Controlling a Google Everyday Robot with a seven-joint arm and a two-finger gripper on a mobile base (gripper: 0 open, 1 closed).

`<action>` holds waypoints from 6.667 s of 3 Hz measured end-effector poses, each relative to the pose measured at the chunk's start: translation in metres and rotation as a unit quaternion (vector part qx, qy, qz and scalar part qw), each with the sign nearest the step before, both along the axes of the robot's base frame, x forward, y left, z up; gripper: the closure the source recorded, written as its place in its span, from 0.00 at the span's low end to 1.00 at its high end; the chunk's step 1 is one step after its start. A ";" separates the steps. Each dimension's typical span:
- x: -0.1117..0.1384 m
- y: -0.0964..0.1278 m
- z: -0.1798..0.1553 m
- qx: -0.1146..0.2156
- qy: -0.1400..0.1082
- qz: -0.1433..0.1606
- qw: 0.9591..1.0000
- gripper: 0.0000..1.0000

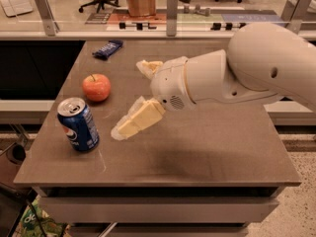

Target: Pick pepsi can

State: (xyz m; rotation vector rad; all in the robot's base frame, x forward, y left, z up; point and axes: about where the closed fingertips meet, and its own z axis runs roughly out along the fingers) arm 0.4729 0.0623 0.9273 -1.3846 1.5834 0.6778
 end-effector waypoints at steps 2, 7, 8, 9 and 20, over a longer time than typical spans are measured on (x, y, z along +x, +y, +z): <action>0.006 0.006 -0.026 0.023 0.025 -0.009 0.999 0.00; 0.006 0.093 -0.057 0.163 0.020 0.072 0.984 0.00; 0.001 0.100 -0.053 0.199 0.010 0.088 0.976 0.16; -0.008 0.104 -0.047 0.220 0.001 0.101 0.970 0.40; 0.001 0.071 0.099 0.199 -0.130 0.127 0.963 1.00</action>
Offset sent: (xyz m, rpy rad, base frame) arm 0.0120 0.0049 -0.0487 0.0944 0.0875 -0.0386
